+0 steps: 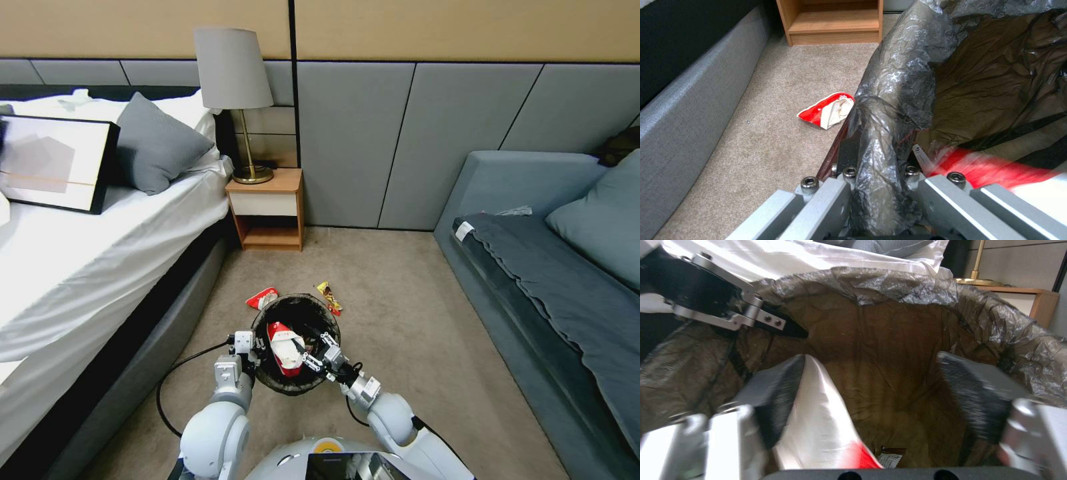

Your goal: Pick up the trash bin, then pick up the garbage from the floor and place it into the trash bin.

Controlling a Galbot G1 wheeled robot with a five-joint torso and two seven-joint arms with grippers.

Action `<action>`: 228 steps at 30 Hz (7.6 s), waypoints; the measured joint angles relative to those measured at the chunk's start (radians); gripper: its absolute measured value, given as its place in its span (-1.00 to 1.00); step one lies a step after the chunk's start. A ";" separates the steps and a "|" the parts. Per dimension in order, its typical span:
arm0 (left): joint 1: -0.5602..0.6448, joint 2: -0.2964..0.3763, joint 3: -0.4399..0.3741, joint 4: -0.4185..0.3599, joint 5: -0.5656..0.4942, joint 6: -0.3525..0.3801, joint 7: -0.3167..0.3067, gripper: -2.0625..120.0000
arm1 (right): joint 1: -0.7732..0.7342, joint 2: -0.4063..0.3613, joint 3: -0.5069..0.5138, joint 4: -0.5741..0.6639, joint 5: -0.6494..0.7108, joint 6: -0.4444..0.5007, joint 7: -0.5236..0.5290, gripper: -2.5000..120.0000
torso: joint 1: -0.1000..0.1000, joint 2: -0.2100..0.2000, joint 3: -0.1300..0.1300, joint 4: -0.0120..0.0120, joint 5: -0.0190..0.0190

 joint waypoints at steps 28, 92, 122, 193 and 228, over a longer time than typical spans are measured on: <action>-0.005 0.006 0.000 -0.005 0.001 0.001 0.000 -0.97 | -0.054 -0.047 0.039 0.203 -0.002 -0.160 0.102 0.67 | 0.000 0.000 0.000 0.0001 0.0000; 0.008 0.014 -0.050 0.024 -0.012 -0.041 -0.013 -0.97 | -0.348 0.251 0.271 0.168 -0.236 0.268 0.377 0.67 | 0.000 0.000 0.000 0.0000 0.0013; 0.003 0.015 -0.057 0.002 -0.012 -0.034 -0.013 -0.97 | -0.108 0.178 0.262 0.111 -0.169 0.137 0.371 0.67 | 0.000 0.000 0.000 0.0000 0.0001; 0.056 -0.009 -0.046 -0.025 0.069 -0.039 -0.024 -0.97 | 0.806 0.254 -0.005 -1.031 0.130 -0.563 0.307 0.67 | 0.000 0.000 0.000 0.0002 0.0001; 0.069 -0.020 -0.014 0.001 0.120 -0.057 -0.025 -0.97 | 0.849 0.358 0.090 -1.293 0.034 -0.485 0.270 0.67 | 0.000 0.000 0.000 0.0000 0.0000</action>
